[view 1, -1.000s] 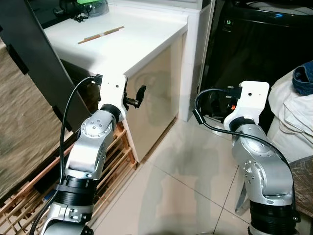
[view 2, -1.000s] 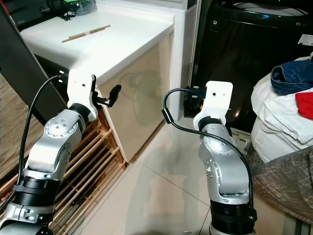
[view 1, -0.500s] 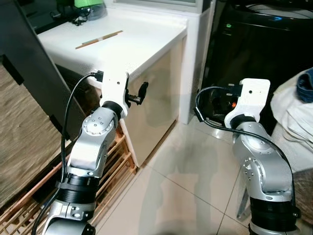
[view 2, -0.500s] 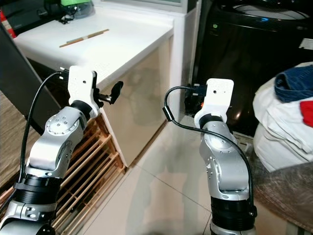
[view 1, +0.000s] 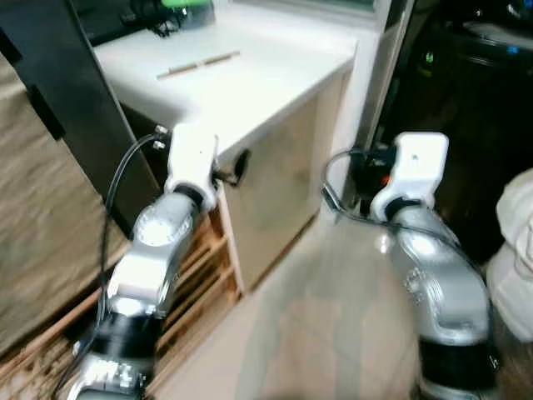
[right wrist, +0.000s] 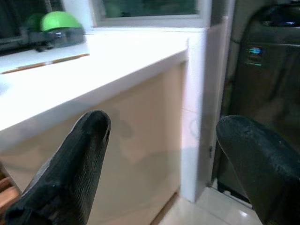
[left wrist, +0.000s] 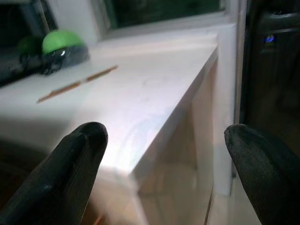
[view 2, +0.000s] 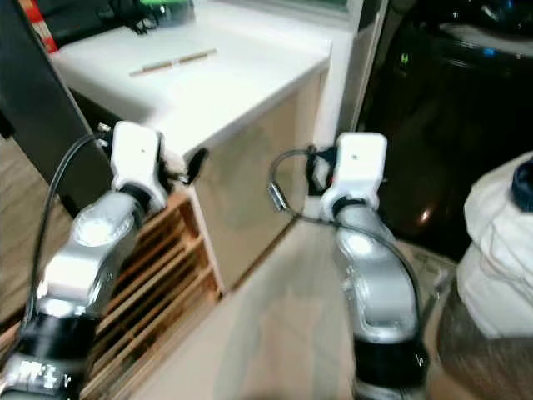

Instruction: Clothes washing

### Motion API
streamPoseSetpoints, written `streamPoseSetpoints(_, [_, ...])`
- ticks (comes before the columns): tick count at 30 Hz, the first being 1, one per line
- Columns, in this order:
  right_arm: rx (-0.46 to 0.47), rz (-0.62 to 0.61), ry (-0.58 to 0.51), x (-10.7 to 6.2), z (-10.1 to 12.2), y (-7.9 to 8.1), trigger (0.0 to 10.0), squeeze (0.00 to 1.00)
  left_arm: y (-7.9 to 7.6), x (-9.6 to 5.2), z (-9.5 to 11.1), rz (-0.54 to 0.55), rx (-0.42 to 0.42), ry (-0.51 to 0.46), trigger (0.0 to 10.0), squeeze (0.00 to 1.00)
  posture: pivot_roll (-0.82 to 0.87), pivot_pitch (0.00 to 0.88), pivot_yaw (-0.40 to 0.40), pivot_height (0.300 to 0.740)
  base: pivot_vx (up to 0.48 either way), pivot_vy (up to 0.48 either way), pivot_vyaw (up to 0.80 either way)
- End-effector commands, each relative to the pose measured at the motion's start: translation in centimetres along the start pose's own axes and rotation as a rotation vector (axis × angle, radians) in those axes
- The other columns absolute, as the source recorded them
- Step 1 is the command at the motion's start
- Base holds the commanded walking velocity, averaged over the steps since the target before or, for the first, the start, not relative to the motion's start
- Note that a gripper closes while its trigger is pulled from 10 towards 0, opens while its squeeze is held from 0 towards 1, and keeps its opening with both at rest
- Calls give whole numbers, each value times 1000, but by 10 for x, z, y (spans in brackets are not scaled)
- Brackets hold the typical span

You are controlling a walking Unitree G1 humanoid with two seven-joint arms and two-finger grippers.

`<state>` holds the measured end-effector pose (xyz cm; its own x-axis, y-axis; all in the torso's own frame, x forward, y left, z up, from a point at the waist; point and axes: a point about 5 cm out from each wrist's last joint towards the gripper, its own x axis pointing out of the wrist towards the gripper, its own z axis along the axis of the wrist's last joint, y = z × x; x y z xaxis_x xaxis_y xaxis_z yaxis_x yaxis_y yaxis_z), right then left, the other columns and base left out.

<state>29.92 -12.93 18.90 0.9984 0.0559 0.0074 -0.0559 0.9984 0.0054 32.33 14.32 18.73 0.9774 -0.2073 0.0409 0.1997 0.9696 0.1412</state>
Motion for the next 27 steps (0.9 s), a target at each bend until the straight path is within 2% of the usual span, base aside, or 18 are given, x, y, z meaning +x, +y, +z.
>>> streamPoseSetpoints(1, [3, -54, -1, 0, 3, -15, 10000, 0, -12, 5, 10, -43, 6, -30, 10000, 0, -29, 0, 64, 740, 349, 0, -800])
streamPoseSetpoints(6, [-2, -69, -6, -1, 4, -19, 10000, 0, -12, 3, 10, -45, 6, -26, 10000, 0, -20, 0, 61, 740, 344, 0, -728])
streamPoseSetpoints(14, [47, -140, 35, -7, 1, -23, 10000, 0, -14, -1, 3, -57, 11, 1, 10000, 0, -22, 0, 73, 740, 343, 0, 0])
streamPoseSetpoints(20, [20, -140, -7, -6, 7, -23, 10000, 0, -17, -2, 2, -59, 5, 3, 10000, 0, -32, 0, 67, 740, 299, 0, 0])
streamPoseSetpoints(27, [23, -135, -16, -5, 13, -22, 10000, 0, -17, -2, 1, -57, -4, 6, 10000, 0, -37, 0, 56, 740, 300, 0, -686])
